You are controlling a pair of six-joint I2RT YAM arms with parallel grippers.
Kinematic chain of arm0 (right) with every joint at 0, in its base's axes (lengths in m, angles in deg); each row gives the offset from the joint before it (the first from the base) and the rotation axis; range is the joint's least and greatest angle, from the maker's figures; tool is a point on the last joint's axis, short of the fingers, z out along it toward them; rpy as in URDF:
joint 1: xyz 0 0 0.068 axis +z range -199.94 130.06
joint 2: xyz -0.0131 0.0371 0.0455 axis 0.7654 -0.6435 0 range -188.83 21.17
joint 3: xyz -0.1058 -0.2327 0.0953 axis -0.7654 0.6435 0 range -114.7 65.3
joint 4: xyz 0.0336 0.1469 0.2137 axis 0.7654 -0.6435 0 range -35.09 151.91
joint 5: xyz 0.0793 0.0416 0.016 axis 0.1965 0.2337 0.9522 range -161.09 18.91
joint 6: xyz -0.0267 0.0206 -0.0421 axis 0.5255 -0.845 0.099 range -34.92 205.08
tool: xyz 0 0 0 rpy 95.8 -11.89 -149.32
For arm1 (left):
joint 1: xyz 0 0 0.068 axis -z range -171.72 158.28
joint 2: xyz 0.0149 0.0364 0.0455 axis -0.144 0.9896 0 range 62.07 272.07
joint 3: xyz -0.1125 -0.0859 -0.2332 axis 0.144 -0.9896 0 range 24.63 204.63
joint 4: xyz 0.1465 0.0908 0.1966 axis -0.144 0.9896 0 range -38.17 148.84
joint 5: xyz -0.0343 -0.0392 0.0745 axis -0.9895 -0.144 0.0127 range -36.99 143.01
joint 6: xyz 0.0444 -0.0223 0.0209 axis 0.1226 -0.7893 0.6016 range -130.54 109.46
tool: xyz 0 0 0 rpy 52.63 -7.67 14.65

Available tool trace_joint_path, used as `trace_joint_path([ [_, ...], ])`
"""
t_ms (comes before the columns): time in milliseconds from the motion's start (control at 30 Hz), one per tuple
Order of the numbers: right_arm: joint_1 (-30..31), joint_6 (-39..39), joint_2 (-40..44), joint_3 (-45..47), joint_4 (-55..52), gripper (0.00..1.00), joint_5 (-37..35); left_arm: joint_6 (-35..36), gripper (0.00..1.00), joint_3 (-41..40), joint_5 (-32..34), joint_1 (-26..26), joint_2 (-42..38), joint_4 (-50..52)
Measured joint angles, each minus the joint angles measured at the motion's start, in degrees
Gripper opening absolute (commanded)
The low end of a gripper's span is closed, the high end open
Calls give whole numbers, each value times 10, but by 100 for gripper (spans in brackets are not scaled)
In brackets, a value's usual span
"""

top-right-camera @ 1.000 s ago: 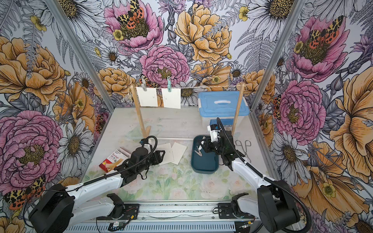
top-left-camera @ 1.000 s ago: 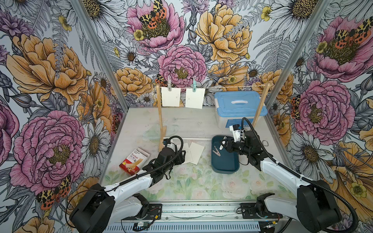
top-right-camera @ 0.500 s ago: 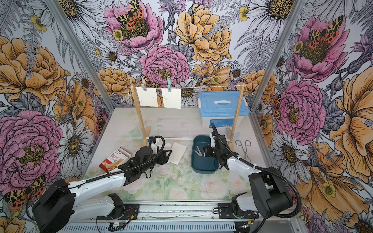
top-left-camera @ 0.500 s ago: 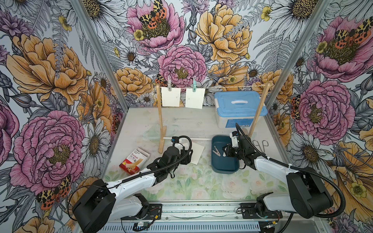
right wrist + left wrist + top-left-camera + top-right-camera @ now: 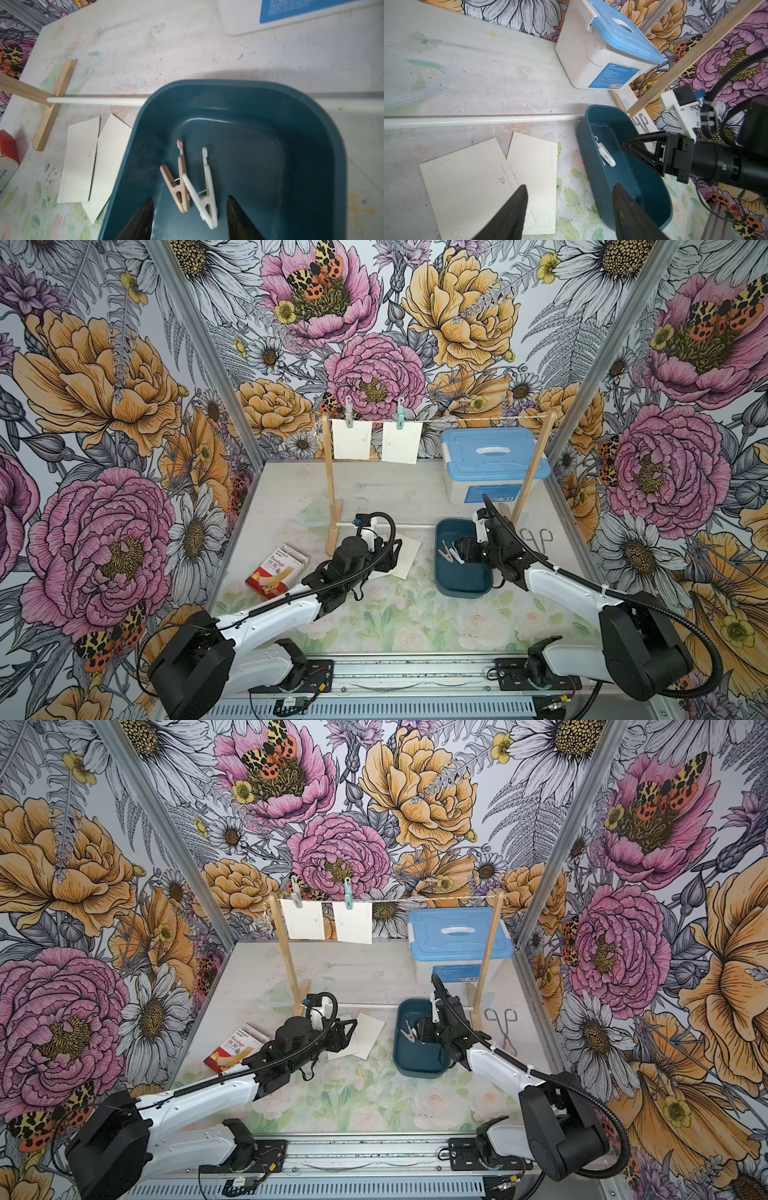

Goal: Remove the postcards from the strings
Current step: Place the clamp in the storage box.

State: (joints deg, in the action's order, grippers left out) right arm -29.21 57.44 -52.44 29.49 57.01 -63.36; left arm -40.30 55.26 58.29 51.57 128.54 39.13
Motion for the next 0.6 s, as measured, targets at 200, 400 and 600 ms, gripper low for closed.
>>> trace_joint_path([
  [200, 0, 1, 49, -20, -21, 62, 4, 3, 66, 12, -6, 0, 0, 0],
  [400, 4, 1, 112, -24, -41, 67, 32, 13, 70, 37, -9, 0, 0, -2],
  [600, 14, 3, 162, -43, -65, 70, 63, 22, 71, 66, -15, -4, 4, -2],
])
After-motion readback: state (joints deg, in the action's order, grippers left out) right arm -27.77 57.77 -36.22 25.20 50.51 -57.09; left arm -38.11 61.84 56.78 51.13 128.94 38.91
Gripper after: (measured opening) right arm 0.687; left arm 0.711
